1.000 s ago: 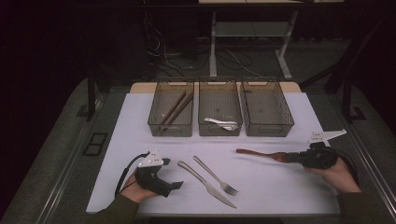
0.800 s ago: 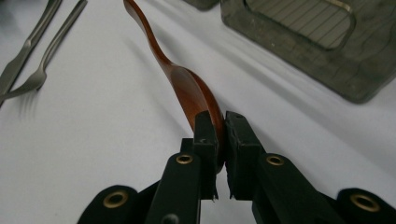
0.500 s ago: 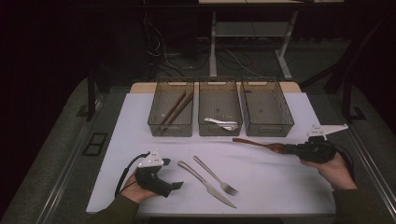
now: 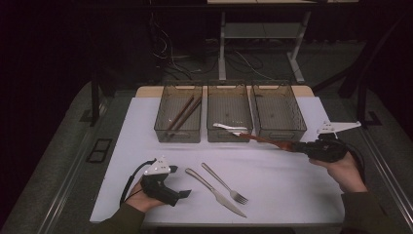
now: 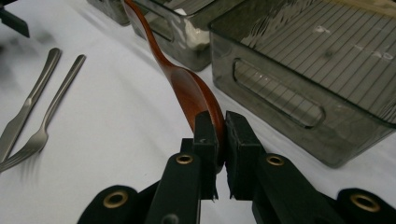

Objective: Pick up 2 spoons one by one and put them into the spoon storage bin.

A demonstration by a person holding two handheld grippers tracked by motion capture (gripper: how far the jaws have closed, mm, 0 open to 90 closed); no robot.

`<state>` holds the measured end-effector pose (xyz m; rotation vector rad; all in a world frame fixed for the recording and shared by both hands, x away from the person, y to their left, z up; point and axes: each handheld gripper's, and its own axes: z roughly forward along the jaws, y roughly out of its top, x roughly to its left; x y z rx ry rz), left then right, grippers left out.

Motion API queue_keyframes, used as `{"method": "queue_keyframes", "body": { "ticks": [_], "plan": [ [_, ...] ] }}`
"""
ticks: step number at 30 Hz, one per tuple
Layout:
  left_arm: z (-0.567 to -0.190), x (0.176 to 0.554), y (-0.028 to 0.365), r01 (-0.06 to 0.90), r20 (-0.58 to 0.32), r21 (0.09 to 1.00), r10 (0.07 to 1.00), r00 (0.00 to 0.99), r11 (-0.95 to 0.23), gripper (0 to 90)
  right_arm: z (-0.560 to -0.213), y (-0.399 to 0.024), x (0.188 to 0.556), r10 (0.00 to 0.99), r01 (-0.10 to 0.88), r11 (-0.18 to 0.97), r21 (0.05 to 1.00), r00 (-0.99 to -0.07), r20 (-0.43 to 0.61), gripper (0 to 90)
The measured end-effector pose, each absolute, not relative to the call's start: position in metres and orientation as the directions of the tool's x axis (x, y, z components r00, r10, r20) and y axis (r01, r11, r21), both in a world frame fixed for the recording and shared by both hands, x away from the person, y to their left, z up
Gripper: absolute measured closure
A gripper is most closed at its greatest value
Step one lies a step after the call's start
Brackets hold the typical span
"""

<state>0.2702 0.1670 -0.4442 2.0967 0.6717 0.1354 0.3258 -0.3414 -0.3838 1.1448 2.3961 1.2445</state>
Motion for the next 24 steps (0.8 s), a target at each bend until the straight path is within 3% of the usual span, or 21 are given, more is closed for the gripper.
{"method": "queue_keyframes", "body": {
  "ticks": [24],
  "plan": [
    [-0.445, 0.27, 0.166, 0.414, -0.155, 0.795, 0.51, 0.846, -0.444, 0.2, -0.359, -0.307, 0.361, 0.761, 0.527, 0.296, 0.797, -0.634, 0.136, 83.2]
  ]
}}
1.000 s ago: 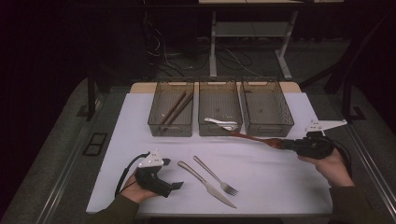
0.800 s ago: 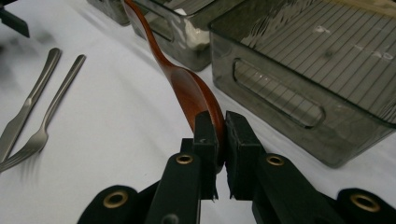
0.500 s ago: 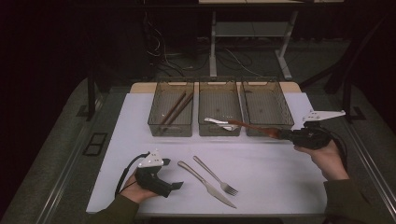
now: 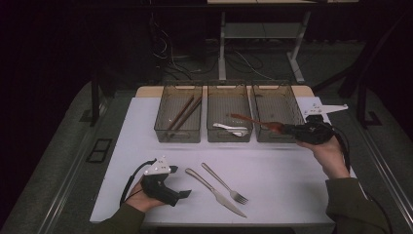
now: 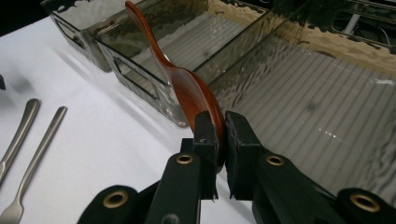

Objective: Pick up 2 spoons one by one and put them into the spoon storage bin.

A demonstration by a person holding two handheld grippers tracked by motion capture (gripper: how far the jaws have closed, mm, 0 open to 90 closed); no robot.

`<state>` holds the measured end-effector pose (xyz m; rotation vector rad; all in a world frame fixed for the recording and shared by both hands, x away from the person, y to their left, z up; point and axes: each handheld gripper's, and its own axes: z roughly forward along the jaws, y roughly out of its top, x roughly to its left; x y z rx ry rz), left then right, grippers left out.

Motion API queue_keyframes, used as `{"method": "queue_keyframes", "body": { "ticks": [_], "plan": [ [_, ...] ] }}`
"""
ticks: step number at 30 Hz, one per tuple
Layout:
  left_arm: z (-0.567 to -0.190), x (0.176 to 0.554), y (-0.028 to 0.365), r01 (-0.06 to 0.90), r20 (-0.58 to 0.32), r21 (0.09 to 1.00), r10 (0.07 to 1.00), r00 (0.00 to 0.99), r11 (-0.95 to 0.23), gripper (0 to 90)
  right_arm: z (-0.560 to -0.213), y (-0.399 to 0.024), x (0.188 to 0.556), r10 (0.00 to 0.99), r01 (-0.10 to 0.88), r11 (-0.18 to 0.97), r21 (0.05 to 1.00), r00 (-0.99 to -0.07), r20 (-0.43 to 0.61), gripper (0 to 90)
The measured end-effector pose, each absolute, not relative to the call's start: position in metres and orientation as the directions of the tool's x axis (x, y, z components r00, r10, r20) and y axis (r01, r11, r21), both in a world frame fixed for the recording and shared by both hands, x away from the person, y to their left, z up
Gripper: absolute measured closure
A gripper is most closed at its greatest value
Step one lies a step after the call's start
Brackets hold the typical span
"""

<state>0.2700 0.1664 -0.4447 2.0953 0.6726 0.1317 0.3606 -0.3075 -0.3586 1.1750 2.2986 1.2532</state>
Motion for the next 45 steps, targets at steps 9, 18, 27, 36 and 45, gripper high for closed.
{"method": "queue_keyframes", "body": {
  "ticks": [9, 18, 27, 36, 45],
  "plan": [
    [-0.445, 0.27, 0.166, 0.413, -0.154, 0.793, 0.508, 0.847, -0.448, 0.2, -0.361, -0.289, 0.377, 0.771, 0.528, 0.31, 0.791, -0.626, 0.115, 83.2],
    [-0.445, 0.271, 0.166, 0.413, -0.158, 0.796, 0.506, 0.848, -0.443, 0.2, -0.364, -0.263, 0.397, 0.787, 0.534, 0.307, 0.788, -0.608, 0.106, 83.2],
    [-0.445, 0.271, 0.167, 0.412, -0.158, 0.796, 0.505, 0.849, -0.443, 0.2, -0.371, -0.23, 0.42, 0.786, 0.539, 0.333, 0.773, -0.612, 0.089, 83.1],
    [-0.445, 0.271, 0.166, 0.415, -0.162, 0.796, 0.505, 0.848, -0.441, 0.2, -0.375, -0.223, 0.428, 0.806, 0.548, 0.346, 0.761, -0.589, 0.057, 83.1],
    [-0.445, 0.271, 0.166, 0.414, -0.162, 0.797, 0.503, 0.849, -0.441, 0.2, -0.376, -0.212, 0.435, 0.809, 0.557, 0.361, 0.748, -0.587, 0.047, 79.6]
  ]
}}
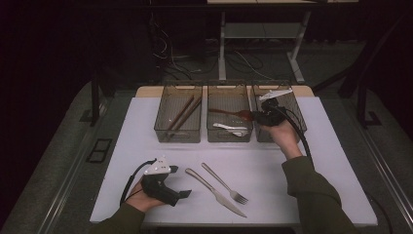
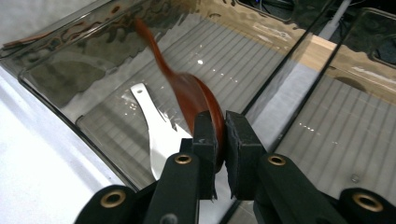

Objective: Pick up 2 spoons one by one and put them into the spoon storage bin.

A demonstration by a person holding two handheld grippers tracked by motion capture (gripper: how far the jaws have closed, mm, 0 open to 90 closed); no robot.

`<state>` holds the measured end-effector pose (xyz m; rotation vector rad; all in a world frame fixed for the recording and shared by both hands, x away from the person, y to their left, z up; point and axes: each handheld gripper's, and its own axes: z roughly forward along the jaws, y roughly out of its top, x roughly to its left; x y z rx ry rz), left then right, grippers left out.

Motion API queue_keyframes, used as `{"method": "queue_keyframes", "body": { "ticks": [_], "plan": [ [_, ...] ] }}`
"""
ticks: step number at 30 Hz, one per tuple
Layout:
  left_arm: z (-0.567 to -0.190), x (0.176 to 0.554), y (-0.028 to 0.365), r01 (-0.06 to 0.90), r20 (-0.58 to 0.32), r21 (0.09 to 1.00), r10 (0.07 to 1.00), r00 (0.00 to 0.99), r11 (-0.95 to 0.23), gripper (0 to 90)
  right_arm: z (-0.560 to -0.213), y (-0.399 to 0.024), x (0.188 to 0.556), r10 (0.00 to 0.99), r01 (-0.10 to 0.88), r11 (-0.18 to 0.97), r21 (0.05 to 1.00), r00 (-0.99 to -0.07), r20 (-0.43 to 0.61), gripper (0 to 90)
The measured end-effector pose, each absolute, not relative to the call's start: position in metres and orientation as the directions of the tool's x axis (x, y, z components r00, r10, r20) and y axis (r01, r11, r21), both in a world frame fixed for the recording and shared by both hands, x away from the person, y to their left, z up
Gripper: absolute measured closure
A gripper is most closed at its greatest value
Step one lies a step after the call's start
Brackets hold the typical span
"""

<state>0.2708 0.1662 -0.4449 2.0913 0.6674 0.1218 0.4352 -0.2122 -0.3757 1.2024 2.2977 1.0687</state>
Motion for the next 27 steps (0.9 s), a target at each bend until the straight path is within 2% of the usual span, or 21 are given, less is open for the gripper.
{"method": "queue_keyframes", "body": {
  "ticks": [9, 15, 20, 27],
  "plan": [
    [-0.445, 0.271, 0.166, 0.412, -0.161, 0.797, 0.503, 0.849, -0.442, 0.2, -0.377, -0.21, 0.434, 0.792, 0.554, 0.357, 0.752, -0.606, 0.071, 69.0],
    [-0.445, 0.271, 0.166, 0.412, -0.16, 0.796, 0.503, 0.849, -0.444, 0.2, -0.373, -0.217, 0.428, 0.786, 0.56, 0.299, 0.773, -0.603, 0.133, 54.3],
    [-0.445, 0.271, 0.166, 0.413, -0.159, 0.795, 0.504, 0.849, -0.444, 0.2, -0.369, -0.224, 0.418, 0.767, 0.555, 0.274, 0.786, -0.619, 0.169, 45.6],
    [-0.445, 0.27, 0.166, 0.413, -0.157, 0.795, 0.506, 0.848, -0.444, 0.2, -0.37, -0.233, 0.402, 0.747, 0.548, 0.277, 0.789, -0.64, 0.182, 38.7]
  ]
}}
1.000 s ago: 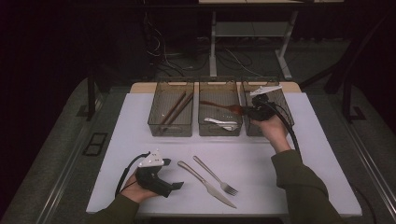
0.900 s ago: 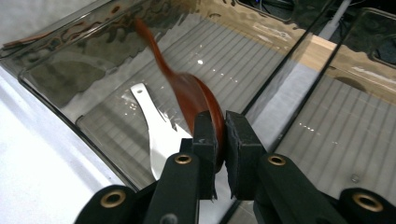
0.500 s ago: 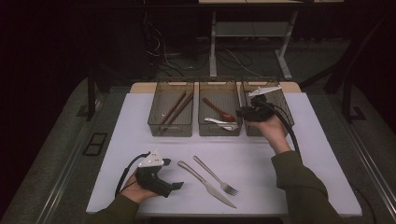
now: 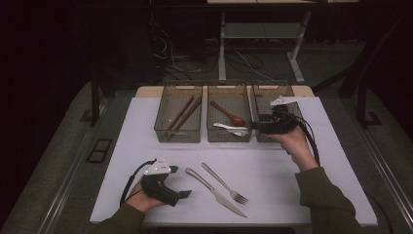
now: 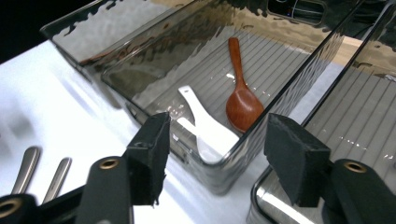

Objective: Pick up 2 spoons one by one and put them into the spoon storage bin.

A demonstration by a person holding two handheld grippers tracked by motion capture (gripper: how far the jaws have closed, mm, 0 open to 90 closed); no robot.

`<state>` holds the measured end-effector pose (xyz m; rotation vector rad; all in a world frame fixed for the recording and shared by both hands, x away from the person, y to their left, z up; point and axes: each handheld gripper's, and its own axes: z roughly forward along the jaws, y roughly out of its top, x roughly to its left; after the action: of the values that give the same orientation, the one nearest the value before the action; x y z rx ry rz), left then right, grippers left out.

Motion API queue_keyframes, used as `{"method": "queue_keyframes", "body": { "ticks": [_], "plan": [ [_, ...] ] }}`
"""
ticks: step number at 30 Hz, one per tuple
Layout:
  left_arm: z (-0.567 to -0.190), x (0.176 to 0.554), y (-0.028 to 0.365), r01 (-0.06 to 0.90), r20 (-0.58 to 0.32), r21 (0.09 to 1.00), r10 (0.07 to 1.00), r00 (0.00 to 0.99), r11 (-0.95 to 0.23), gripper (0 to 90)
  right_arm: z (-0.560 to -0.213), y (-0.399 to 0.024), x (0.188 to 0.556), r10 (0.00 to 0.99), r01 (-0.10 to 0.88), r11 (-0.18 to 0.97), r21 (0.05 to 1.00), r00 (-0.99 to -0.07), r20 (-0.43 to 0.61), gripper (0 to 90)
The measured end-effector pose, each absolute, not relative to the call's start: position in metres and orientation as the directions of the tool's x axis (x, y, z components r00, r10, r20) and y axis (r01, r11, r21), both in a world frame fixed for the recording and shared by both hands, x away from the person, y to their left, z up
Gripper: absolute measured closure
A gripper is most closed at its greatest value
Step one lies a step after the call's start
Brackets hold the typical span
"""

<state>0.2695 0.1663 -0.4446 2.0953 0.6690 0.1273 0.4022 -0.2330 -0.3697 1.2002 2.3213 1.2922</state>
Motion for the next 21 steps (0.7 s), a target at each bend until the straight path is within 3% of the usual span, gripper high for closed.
{"method": "queue_keyframes", "body": {
  "ticks": [21],
  "plan": [
    [-0.444, 0.268, 0.168, 0.409, -0.153, 0.797, 0.507, 0.848, -0.444, 0.2, -0.391, -0.255, 0.355, 0.718, 0.541, 0.335, 0.772, -0.677, 0.163, 36.4]
  ]
}}
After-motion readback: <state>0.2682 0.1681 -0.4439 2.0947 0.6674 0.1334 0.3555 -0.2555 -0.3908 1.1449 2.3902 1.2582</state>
